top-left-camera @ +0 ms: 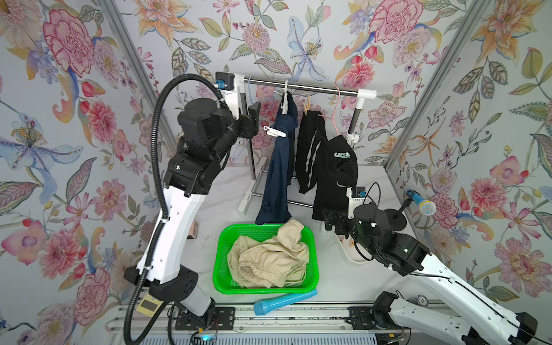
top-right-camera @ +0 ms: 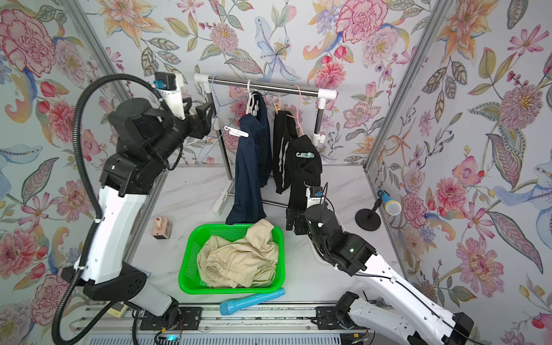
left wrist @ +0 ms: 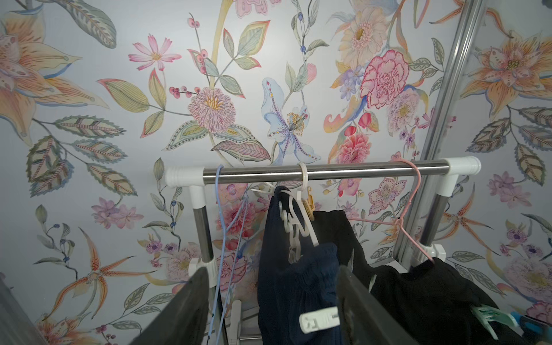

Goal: Remove the clothespins securing shorts to the hanger
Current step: Place the hanger on the clothesline, then pick up the hanger from the clothesline.

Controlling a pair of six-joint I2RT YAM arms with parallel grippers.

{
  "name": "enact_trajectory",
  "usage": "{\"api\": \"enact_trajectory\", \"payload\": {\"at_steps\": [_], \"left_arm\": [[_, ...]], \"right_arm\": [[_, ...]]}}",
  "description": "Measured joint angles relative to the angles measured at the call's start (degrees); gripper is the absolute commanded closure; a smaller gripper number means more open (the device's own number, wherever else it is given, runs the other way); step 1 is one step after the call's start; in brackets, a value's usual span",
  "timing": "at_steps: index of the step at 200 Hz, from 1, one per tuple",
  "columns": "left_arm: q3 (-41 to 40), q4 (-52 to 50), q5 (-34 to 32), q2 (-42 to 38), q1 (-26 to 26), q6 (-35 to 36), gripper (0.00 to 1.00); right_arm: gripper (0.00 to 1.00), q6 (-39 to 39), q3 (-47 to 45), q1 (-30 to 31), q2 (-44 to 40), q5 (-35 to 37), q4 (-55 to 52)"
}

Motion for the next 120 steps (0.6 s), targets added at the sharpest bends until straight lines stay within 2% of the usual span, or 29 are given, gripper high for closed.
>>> {"api": "enact_trajectory", "payload": {"at_steps": [26,47,120], "left_arm": [[7.6,-2.9,0.3,8.6,0.0,0.0,0.41],[10.1,-3.5,1.6,12.7,0.0,0.0,0.41],[10.4,1.2,8.2,16.1,0.0,-2.5,0.41]], "right_arm": [[0.01,0.3,-0.2,0.0,0.0,0.0,-0.5],[0.01,0.7,-0.6,0.0,0.3,0.0,-0.6],[0.01,2.6,-3.0,1.3,3.5,0.0,-0.9]]}}
